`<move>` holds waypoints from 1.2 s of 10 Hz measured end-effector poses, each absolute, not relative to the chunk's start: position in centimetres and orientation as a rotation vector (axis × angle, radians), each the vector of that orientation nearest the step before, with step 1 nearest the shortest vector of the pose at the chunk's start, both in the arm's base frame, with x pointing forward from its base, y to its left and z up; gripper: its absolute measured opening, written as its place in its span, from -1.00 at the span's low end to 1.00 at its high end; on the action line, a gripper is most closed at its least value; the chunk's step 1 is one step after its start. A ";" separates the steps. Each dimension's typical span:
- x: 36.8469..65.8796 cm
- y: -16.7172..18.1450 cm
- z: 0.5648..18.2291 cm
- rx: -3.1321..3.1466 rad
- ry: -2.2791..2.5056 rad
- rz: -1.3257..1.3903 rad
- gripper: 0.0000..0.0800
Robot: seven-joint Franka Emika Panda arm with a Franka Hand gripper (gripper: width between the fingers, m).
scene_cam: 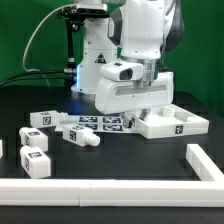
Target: Assemble one leg
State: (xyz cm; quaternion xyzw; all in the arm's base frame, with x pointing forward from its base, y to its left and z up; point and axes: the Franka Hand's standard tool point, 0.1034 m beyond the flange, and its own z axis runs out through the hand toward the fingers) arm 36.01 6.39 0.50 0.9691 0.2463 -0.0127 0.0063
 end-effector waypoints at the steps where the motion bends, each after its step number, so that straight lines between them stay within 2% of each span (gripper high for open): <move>1: 36.1 6.4 0.5 3.033 0.769 -0.038 -0.83; 3: 36.2 4.7 1.4 3.070 0.628 -0.148 -0.87; 6: 38.4 1.5 5.0 3.133 0.276 -0.328 -0.87; 7: 39.2 -0.1 6.1 3.141 0.225 -0.291 -0.87; 8: 39.4 -0.8 6.4 3.144 0.211 -0.274 -0.87; 12: 39.2 -0.7 6.0 3.140 0.214 -0.288 -0.86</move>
Offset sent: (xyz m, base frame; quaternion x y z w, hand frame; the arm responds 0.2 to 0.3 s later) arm 0.0193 -0.0586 0.0281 0.0496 -0.1370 0.2519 0.9567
